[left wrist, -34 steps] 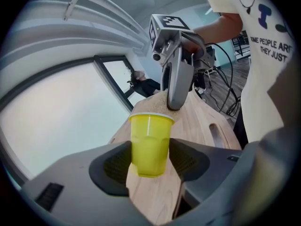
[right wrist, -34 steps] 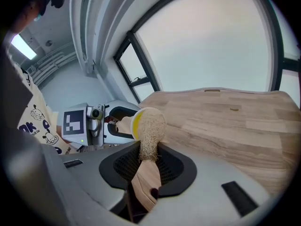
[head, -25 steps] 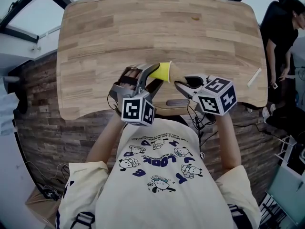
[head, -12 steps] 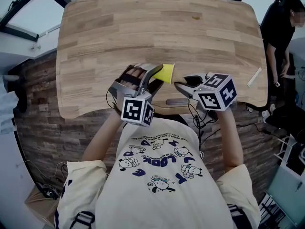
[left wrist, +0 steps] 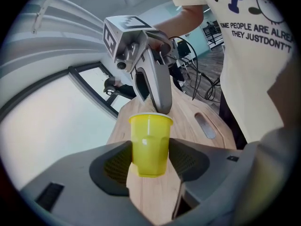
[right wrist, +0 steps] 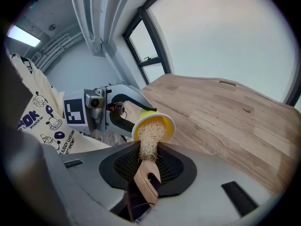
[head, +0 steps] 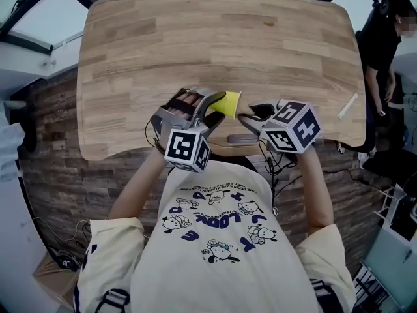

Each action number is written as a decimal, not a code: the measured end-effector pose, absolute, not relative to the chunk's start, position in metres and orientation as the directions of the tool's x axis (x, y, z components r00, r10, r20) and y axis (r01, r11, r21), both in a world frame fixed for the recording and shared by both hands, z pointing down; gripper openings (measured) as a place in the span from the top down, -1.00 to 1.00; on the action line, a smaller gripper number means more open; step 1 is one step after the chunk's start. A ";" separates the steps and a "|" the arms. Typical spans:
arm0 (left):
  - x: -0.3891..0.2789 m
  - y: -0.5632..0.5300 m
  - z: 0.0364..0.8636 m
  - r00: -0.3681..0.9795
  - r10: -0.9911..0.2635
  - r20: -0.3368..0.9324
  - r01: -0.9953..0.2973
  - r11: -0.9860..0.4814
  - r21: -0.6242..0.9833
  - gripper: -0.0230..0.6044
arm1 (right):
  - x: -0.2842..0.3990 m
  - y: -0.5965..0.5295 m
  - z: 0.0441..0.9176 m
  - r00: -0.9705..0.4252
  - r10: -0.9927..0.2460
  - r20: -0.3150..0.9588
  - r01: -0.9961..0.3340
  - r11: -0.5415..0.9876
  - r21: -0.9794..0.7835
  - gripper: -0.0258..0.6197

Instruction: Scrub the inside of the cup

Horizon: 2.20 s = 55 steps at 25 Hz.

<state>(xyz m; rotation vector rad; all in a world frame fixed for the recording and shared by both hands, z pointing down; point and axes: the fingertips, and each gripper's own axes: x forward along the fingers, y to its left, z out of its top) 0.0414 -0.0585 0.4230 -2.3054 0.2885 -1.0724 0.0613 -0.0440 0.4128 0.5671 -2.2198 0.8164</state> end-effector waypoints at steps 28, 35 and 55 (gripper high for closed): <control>0.048 -0.037 0.441 0.699 -0.109 0.707 0.064 -0.975 -0.214 0.09 | 0.056 -0.032 0.428 -0.461 -0.165 0.872 -0.437 0.898 -0.061 0.66; 0.046 -0.031 0.443 0.713 -0.009 0.701 0.078 -0.993 -0.091 0.09 | 0.054 -0.027 0.431 -0.440 -0.158 0.884 -0.406 0.913 -0.039 0.66; 0.045 -0.015 0.444 0.688 0.265 0.675 0.102 -0.957 0.271 0.10 | 0.053 -0.014 0.432 -0.410 -0.186 0.893 -0.175 0.977 0.123 0.66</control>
